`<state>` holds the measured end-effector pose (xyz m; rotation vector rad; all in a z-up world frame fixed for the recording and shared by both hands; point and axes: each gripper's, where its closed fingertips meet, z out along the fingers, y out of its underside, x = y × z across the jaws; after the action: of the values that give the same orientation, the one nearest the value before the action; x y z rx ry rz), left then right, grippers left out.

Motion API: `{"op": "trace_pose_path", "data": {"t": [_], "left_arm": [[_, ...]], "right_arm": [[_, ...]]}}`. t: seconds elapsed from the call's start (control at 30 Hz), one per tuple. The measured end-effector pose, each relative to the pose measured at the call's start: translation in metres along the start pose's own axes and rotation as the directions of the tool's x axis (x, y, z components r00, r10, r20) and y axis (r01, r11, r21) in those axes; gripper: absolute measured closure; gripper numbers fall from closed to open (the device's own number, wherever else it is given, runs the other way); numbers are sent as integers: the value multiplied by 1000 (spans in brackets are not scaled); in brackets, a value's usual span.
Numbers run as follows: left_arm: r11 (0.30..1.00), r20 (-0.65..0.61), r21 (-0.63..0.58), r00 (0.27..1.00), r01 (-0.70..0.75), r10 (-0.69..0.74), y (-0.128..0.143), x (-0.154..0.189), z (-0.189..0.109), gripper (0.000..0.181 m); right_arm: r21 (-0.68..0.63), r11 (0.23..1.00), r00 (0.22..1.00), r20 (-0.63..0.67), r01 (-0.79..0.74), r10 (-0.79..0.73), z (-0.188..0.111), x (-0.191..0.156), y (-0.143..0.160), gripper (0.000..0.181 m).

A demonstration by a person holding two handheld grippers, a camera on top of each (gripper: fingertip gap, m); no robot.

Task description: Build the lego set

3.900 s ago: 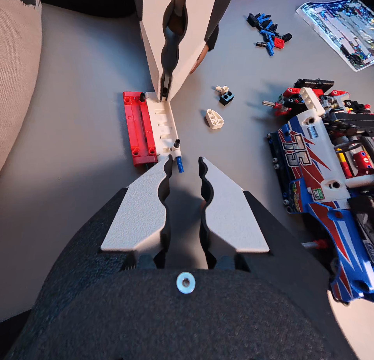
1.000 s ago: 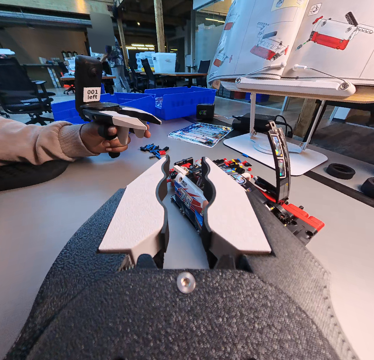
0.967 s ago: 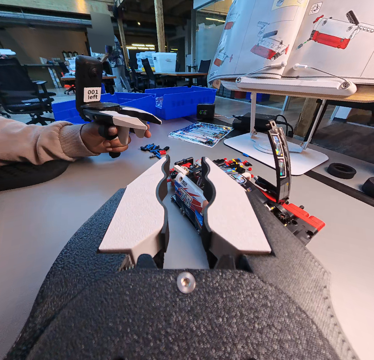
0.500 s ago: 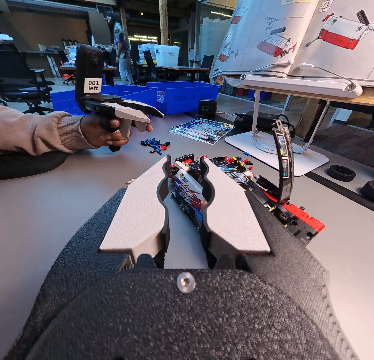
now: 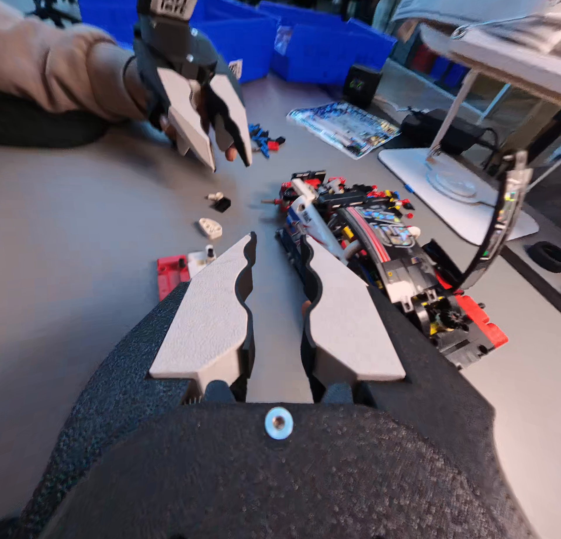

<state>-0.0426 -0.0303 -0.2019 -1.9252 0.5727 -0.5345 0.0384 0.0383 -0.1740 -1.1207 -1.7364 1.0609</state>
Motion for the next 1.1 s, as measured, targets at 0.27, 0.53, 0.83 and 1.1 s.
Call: {"op": "trace_pose_path", "data": {"t": [0.27, 0.53, 0.83, 1.1], "left_arm": [[957, -112, -224, 980, -185, 163, 30, 38, 29, 157], [904, -50, -303, 952, -301, 301, 35, 33, 41, 170], [998, -80, -33, 995, -61, 59, -8, 27, 11, 171], [882, -438, 227, 852, 413, -287, -68, 62, -6, 172]], "right_arm": [[-303, 951, 984, 179, 52, 3, -15, -26, 52, 150], [-369, 923, 972, 234, 106, -18, -12, -40, 66, 171], [-308, 940, 982, 164, 143, -96, 35, -65, 40, 177], [215, 966, 986, 114, -142, 120, 23, -53, -62, 154]]}}
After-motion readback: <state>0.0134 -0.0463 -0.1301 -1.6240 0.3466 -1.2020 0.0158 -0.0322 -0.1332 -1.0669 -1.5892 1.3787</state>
